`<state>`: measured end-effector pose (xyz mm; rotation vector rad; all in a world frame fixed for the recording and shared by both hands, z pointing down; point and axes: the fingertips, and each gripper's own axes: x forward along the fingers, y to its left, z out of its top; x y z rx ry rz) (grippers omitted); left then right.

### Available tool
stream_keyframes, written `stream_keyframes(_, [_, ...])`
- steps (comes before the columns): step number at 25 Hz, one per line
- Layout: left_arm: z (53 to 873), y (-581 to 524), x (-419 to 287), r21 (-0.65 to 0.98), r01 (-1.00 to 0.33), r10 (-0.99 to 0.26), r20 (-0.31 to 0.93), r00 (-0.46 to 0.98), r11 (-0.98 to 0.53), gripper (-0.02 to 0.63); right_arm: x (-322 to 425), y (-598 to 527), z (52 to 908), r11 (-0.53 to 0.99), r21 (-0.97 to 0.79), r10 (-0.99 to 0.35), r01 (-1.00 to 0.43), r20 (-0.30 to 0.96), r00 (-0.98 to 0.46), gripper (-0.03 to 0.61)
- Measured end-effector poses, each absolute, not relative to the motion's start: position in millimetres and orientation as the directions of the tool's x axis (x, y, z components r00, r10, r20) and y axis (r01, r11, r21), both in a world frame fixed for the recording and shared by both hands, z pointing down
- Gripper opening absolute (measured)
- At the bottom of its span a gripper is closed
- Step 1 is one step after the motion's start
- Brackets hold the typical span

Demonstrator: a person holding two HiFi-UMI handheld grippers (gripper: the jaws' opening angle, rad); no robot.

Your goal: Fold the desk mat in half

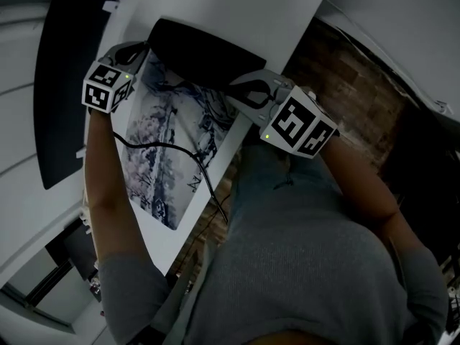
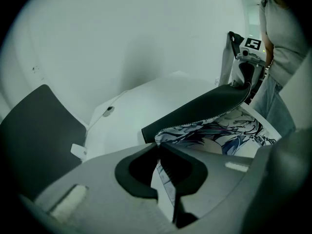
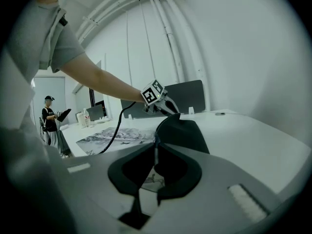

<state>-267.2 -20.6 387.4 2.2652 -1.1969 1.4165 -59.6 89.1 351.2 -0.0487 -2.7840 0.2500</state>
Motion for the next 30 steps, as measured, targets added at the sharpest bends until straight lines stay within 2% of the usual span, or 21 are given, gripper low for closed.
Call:
stream_keyframes(16, [417.3, 38.4, -285.9, -0.16, -0.726, -0.513, 0.806, 0.295, -0.668, 0.025, -79.2, 153.0, 382.0, 0.984, -0.158, -0.007, -0.084, 0.436, -0.9, 0.029])
stream_keyframes(30, [415.1, 100.6, -315.3, -0.152, -0.724, -0.524, 0.789, 0.321, -0.673, 0.025, -111.7, 219.6, 382.0, 0.988, -0.128, -0.016, -0.084, 0.462, -0.887, 0.029])
